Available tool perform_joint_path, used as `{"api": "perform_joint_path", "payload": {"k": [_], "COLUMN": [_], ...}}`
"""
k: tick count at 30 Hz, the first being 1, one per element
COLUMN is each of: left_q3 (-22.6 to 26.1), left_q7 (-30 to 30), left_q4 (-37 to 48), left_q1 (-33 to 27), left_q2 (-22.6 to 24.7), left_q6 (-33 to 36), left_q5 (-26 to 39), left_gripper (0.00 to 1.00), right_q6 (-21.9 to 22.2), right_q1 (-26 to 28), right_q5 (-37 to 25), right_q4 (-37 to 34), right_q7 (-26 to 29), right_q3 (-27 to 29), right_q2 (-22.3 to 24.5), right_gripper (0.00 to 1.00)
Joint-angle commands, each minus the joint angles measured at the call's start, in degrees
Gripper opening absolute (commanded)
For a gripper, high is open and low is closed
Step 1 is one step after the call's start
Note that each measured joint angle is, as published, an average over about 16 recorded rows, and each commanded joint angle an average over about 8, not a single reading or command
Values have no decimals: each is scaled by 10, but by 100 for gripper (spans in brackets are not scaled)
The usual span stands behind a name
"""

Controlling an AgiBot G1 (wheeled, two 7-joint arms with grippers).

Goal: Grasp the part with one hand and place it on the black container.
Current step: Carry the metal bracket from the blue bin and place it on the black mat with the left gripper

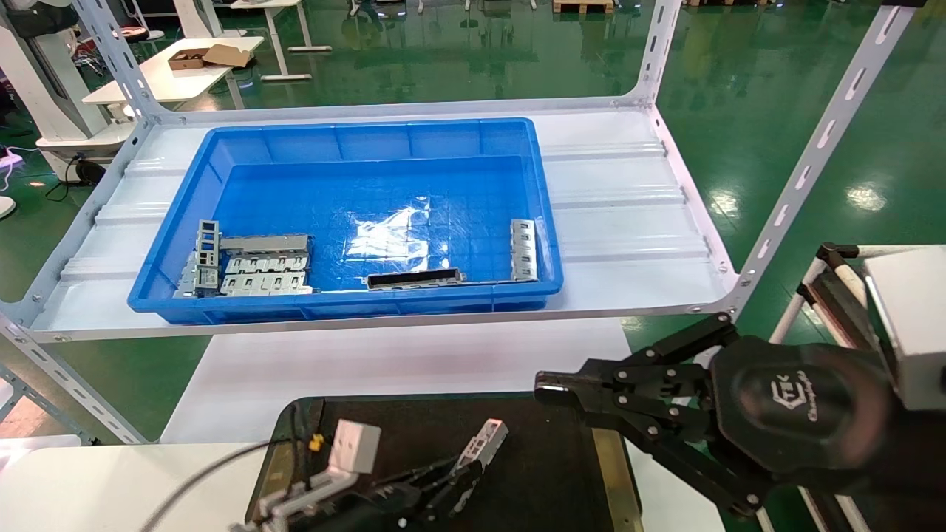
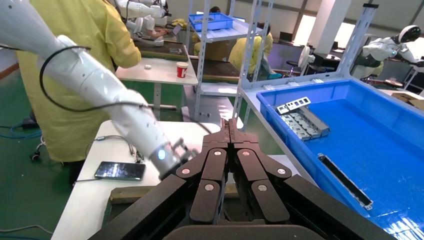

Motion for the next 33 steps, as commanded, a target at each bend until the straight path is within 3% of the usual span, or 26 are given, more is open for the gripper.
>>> {"api": "perform_joint_path", "payload": {"k": [1,8,15,24,33], "left_q3": [14,61,108,141,141], "left_q7": [-10,-34,-38,-23,-23], "left_q4": [3,46,99,149,178], "left_q1": [9,1,-28,-58,-59], "left_q2": [20,102,170,222,244], "left_q6": [-45,-185,-277,-331,-337], "left_q5": [8,-8,-58,-103,-94], "left_gripper": [0,0,0,0,0], "right_q6": [0,0,0,0,0], "right_q1": [0,0,0,0,0], "right_q5": [0,0,0,0,0], "right_q4": [0,0,0,0,0], "right_q7": [0,0,0,0,0], "right_q3": [0,0,0,0,0], "right_q2": [0,0,0,0,0], "right_gripper": [0,0,0,0,0]}}
